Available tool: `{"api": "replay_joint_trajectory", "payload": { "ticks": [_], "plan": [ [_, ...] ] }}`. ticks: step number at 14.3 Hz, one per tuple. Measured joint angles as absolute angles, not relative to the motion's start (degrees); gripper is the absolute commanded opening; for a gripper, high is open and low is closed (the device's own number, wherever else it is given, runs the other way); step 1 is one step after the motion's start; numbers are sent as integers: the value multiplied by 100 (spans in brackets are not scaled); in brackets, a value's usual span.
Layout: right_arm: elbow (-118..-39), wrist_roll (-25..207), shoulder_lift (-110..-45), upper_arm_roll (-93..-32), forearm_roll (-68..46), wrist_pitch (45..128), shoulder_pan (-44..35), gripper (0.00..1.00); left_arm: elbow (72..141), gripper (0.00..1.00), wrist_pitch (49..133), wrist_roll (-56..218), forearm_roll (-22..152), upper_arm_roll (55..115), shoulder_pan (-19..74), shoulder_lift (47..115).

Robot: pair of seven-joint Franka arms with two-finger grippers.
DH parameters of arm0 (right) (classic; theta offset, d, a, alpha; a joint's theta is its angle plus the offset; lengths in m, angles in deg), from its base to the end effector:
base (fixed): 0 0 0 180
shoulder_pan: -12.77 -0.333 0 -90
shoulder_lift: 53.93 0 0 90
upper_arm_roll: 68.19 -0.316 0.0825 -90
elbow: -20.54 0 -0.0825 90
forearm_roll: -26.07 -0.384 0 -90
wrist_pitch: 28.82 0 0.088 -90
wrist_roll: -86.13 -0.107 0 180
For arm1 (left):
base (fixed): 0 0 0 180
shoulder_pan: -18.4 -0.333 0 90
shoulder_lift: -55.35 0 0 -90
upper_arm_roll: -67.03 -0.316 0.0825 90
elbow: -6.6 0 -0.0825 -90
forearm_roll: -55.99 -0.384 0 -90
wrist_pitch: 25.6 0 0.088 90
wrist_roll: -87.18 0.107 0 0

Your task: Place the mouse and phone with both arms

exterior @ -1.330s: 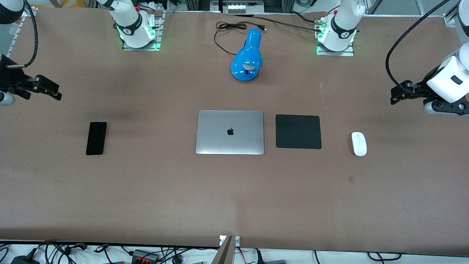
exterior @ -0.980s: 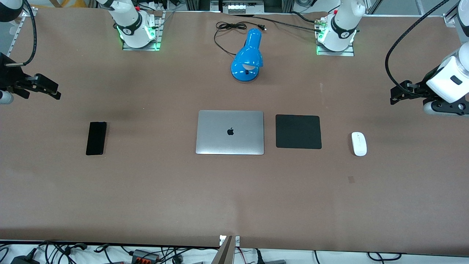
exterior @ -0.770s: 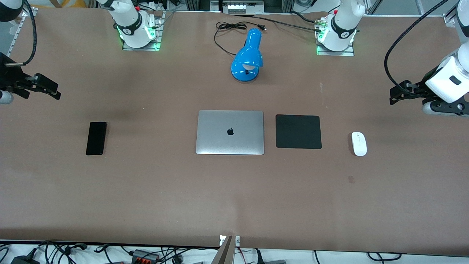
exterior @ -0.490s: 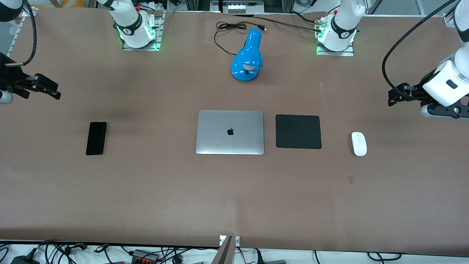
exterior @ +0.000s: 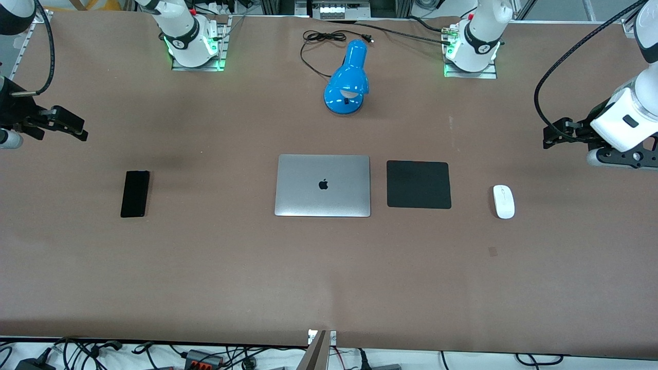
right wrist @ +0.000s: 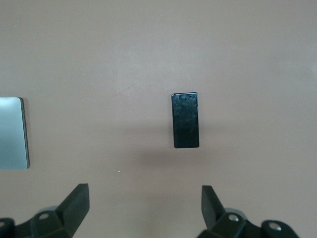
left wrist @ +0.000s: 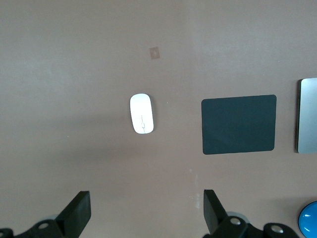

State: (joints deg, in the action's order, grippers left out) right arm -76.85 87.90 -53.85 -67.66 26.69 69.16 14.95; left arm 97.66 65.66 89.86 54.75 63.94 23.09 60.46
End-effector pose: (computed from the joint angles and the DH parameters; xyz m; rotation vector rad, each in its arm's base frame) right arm 0.5620 -0.0276 0.5761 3.1303 -0.0234 0.0176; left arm 0.5793 -0.0152 0.5671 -3.1109 0.1184 0.1337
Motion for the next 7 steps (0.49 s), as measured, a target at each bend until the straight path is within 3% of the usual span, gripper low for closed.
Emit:
{"api": "replay_joint_trajectory", "payload": {
  "ticks": [7],
  "plan": [
    [-7703,8790,-5735,-6772,2697,7119,1489,100,9765,100,6390,8986,5475,6394,2309,6056]
  ]
}}
